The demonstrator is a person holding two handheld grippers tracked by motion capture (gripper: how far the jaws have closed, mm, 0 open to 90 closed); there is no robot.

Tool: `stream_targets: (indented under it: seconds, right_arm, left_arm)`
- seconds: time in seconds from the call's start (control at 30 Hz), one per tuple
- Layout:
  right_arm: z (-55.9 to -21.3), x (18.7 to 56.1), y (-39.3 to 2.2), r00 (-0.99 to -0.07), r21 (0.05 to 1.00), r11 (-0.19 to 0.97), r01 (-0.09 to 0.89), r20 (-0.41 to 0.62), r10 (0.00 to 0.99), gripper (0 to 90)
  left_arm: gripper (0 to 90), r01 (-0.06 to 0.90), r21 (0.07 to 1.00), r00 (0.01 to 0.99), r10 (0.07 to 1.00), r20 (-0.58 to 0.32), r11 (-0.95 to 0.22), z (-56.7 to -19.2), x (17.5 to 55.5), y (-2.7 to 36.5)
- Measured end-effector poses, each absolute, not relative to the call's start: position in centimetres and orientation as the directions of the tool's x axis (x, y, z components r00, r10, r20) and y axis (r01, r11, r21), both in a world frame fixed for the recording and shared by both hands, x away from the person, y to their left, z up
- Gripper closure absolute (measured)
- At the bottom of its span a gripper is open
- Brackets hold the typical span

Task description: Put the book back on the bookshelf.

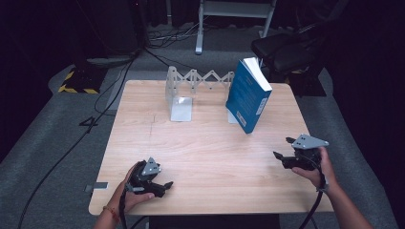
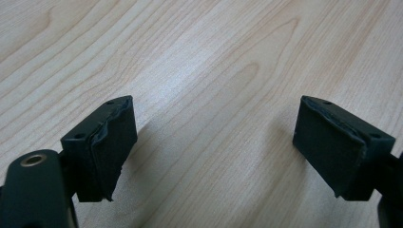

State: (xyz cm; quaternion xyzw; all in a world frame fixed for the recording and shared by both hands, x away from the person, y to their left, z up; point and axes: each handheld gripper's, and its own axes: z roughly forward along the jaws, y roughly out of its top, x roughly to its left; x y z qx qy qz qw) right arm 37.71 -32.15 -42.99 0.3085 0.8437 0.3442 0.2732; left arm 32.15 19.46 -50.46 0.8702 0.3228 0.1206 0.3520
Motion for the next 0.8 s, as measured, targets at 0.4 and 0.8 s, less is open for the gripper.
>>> stream_targets:
  seconds: [0.4,0.8]
  right_arm:
    - [-46.0,36.0,-35.4,-0.671,0.758,0.542,0.362,-0.192,0.716,26.2]
    - [-48.3,34.4,-38.6,-0.666,0.786,0.462,0.412,-0.087,0.741,26.3]
  left_arm:
    - [15.2,0.478,0.69,0.758,0.652,-0.011,-0.544,-50.4,32.1,19.5]
    - [15.4,0.484,0.692,0.75,0.661,-0.012,-0.536,-50.5,31.9,19.4]
